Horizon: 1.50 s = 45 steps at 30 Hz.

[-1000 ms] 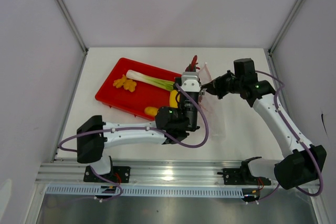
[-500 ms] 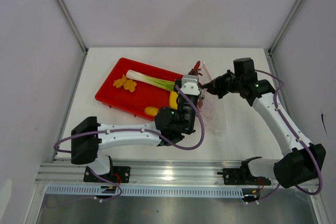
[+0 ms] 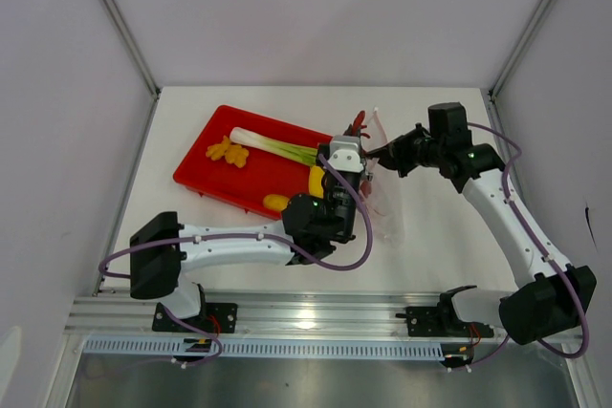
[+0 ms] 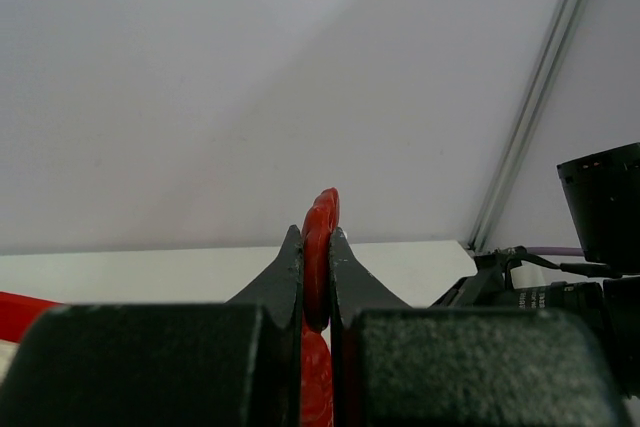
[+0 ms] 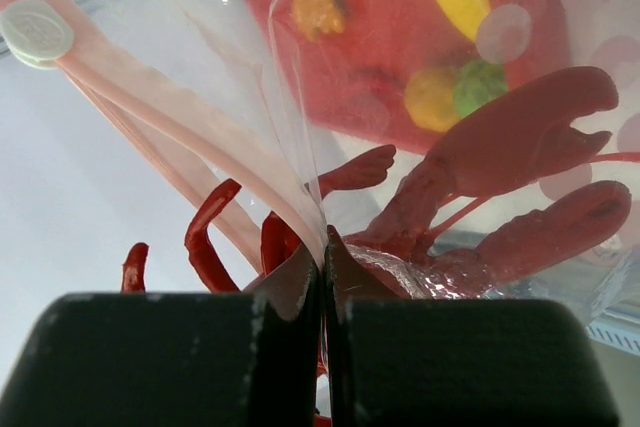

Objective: Place the food in the zip-top bag and seal the zipper
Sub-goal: Place the fake lobster in the zipper food storage bag.

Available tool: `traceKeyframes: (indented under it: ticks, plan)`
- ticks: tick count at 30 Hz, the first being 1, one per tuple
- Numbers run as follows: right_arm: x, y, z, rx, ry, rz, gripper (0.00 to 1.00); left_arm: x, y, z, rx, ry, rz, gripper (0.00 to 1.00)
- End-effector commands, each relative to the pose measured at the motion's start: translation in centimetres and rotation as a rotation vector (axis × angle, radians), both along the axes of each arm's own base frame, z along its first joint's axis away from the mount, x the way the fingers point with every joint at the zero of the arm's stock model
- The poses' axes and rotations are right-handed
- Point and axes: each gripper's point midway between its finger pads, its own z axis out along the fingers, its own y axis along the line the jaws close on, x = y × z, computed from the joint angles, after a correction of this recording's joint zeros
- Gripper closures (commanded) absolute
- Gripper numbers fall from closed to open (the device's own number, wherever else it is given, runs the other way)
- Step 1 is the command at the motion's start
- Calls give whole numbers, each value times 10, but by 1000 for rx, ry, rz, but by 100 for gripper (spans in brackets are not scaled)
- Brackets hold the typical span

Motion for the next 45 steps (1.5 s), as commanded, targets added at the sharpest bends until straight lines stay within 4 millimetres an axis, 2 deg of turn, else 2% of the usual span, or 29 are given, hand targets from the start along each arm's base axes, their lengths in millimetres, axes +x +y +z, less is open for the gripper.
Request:
traceKeyframes:
  ticks: [1,7,10,15,24,33,45]
  plan:
    - [-3,-1,16,-22,-57,13,100,-1,7,26,-97,-39,-33,99]
    - [-7,-9,-1,-103,-59,18,100,-1,12,51,-98,-45,-23,99]
    - [-8,-10,1,-137,-86,15,100,0,13,55,-97,-42,-23,99]
    - [-7,-11,-3,-215,-114,24,100,4,12,49,-96,12,-15,99]
    - [-11,3,8,-126,-118,50,100,10,2,34,-71,6,-9,99]
    - [-20,14,9,-61,-96,84,100,20,-3,32,-50,-12,22,100]
    - [-17,15,14,-57,-112,79,100,20,-5,17,-25,9,19,99]
